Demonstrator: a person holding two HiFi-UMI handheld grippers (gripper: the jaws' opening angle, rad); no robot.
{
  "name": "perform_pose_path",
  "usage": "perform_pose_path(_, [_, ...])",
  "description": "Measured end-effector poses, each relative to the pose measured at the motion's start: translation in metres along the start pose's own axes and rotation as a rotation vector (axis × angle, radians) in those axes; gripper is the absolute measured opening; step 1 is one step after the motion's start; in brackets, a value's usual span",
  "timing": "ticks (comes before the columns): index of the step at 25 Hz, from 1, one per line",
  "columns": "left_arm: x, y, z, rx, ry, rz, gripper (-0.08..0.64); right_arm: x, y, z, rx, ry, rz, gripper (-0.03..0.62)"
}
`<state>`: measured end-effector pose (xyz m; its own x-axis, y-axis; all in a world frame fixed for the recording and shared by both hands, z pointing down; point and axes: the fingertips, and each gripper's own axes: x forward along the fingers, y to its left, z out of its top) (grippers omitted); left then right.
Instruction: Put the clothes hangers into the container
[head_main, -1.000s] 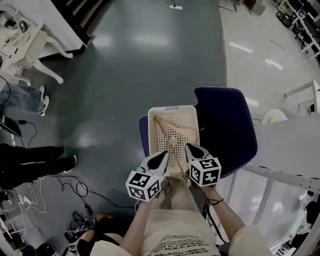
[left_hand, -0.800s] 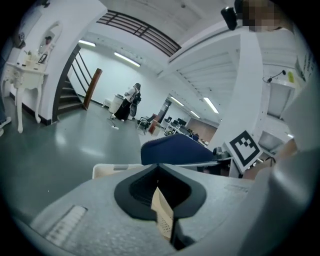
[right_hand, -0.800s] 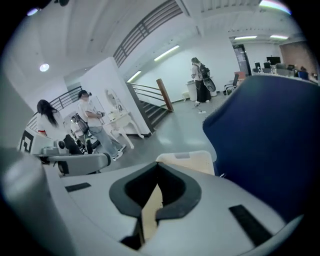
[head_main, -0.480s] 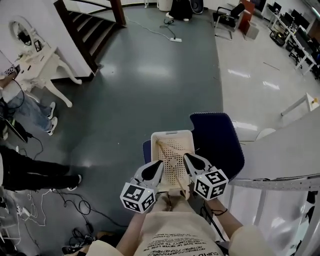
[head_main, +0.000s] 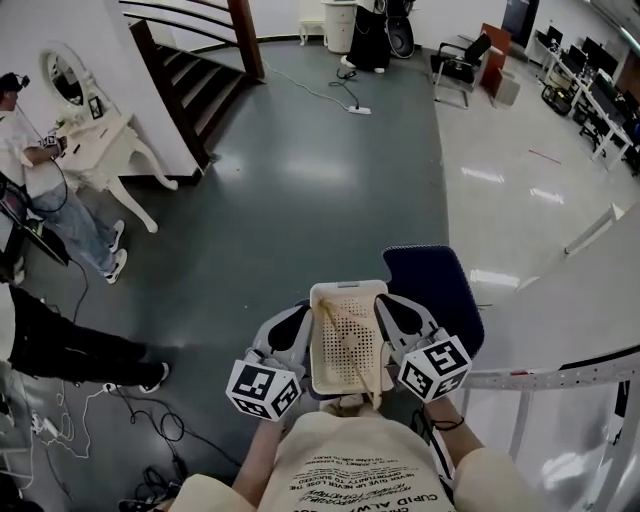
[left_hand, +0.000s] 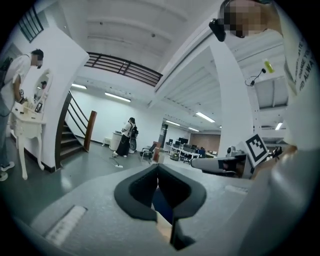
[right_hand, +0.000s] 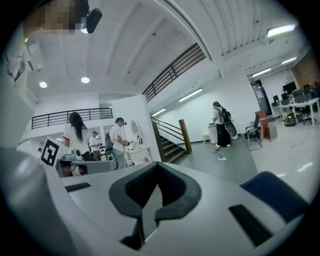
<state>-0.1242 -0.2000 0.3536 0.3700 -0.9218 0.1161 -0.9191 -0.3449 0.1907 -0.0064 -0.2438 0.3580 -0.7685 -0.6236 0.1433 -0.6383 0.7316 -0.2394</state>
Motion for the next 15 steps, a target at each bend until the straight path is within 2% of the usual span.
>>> perform_pose_path(9, [-0.009, 0.012, 0.037, 0.052, -0.090, 0.060, 0.023, -0.006, -0.007, 0.045, -0.024, -0.136, -0.011, 0.003])
perform_pose_path(15, [-0.016, 0.016, 0.049, 0.082, -0.134, 0.093, 0.023, -0.018, -0.017, 0.057, -0.048, -0.172, -0.049, 0.003])
